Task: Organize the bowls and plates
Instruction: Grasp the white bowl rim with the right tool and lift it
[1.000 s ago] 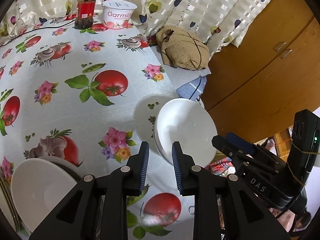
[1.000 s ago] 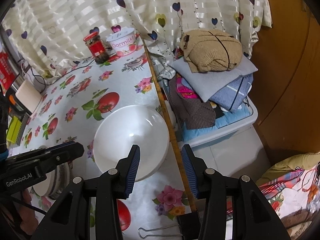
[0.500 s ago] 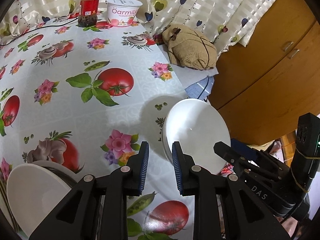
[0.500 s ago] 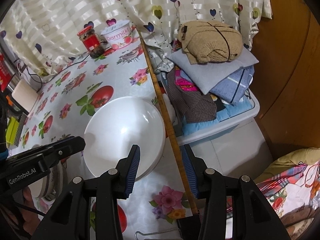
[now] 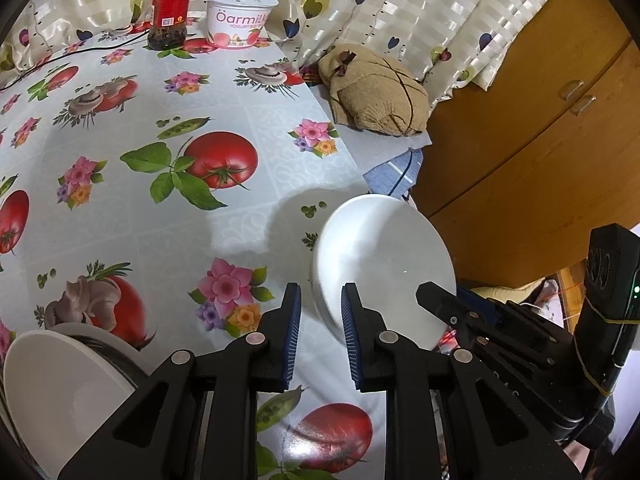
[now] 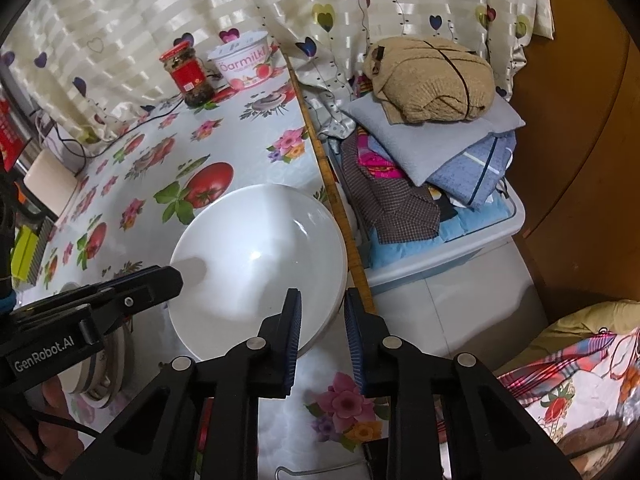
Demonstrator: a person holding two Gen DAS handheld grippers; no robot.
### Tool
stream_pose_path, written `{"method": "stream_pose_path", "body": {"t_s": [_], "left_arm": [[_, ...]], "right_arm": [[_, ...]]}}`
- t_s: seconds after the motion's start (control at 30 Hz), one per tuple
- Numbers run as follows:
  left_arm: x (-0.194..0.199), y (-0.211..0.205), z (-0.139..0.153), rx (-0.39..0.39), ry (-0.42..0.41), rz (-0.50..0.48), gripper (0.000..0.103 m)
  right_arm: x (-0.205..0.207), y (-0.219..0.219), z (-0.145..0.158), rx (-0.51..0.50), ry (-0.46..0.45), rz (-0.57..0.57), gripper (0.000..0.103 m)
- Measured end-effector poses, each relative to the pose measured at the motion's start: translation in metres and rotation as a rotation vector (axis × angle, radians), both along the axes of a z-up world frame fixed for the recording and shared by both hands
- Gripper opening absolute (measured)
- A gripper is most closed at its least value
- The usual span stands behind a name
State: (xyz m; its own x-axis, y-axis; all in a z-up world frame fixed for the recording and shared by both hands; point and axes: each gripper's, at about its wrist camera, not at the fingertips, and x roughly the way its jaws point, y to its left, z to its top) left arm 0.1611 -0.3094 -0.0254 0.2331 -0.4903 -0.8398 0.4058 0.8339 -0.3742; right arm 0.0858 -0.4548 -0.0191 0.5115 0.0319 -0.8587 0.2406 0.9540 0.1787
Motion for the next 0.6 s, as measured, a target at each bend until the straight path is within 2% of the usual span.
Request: {"method": "stream_pose_path", "body": {"t_s": [0.1,0.17,0.6], "left_arm": [[-0.002,-0.002,0.001,0.016,-0.012,-0.010,0.017],[-0.002,-0.002,0.001,0.024,-0.016,-0.011,0.011],[-0.010,0.011,0.014,0.015,-0.041,-0.017,0.011]], "right_arm": [[0.001,0.001,-0.001,0.009,-0.001,0.005,0.018],[0.001,0.002,-0.001,0.002,-0.001,0.004,0.018],[-0.006,0.007,0.011,0.011,-0.023,0.009,0.017]]}}
